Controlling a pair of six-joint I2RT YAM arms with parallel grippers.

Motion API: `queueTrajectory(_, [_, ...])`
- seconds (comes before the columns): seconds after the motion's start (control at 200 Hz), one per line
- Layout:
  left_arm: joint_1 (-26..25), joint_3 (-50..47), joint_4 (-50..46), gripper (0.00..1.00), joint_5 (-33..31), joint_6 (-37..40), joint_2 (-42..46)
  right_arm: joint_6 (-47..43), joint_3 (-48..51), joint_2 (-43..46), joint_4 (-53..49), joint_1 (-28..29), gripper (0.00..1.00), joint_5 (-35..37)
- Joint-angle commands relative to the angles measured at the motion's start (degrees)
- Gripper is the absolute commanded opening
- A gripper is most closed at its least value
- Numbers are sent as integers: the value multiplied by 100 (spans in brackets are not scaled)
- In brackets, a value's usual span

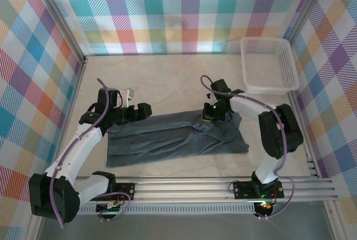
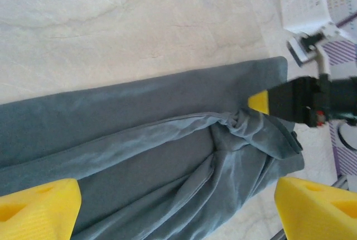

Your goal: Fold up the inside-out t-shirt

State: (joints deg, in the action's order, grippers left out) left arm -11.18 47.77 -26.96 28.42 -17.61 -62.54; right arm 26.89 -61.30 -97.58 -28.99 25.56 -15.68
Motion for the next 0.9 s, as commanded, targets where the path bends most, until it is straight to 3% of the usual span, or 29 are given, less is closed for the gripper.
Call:
queueTrajectory(0.0, [-42, 31, -81, 90, -199, 176, -68, 431, 737, 987, -428, 317, 0, -352])
queueTrajectory(0.065, [-42, -3, 3, 90, -173, 166, -93, 705, 1290, 1419, -518, 663, 0, -369])
queueTrajectory(0.14, [-42, -26, 52, 90, -162, 142, -139, 1056, 1806, 1890, -482, 899, 14, -651])
queueTrajectory(0.19, [-51, -32, 67, 90, -192, 128, -155, 1107, 1847, 2266, -614, 924, 33, -684])
queueTrajectory(0.245, [-59, -57, 87, 90, -214, 113, -162, 990, 1578, 2645, -984, 916, 44, -253])
queueTrajectory(0.335, [-75, -128, 194, 90, -271, 79, -181, 753, 1091, 2888, -1188, 852, 55, 1061])
queueTrajectory(0.395, [-77, -114, 200, 90, -326, 68, -231, 762, 927, 2765, -1169, 656, 56, 1958])
queueTrajectory(0.47, [-87, -49, 78, 90, -404, 70, -276, 866, 850, 2350, -1066, 159, 56, 2442])
queueTrajectory(0.615, [-104, -47, -247, 86, -826, -21, -250, 547, 734, 1292, -613, -329, 48, 1701])
queueTrajectory(0.67, [-112, -31, -451, 74, -1094, -179, -332, 483, 654, 852, -786, -324, 33, 1430])
queueTrajectory(0.735, [-151, 0, -642, 52, -1291, -337, -507, 415, 680, 515, -920, -322, 12, 1218])
queueTrajectory(0.84, [-267, 81, -931, 1, -1955, -768, -953, 444, 941, 591, -679, -324, 0, 1189])
queueTrajectory(0.9, [-354, 156, -969, 0, -2133, -921, -1314, 452, 925, 564, -637, -324, 0, 1209])
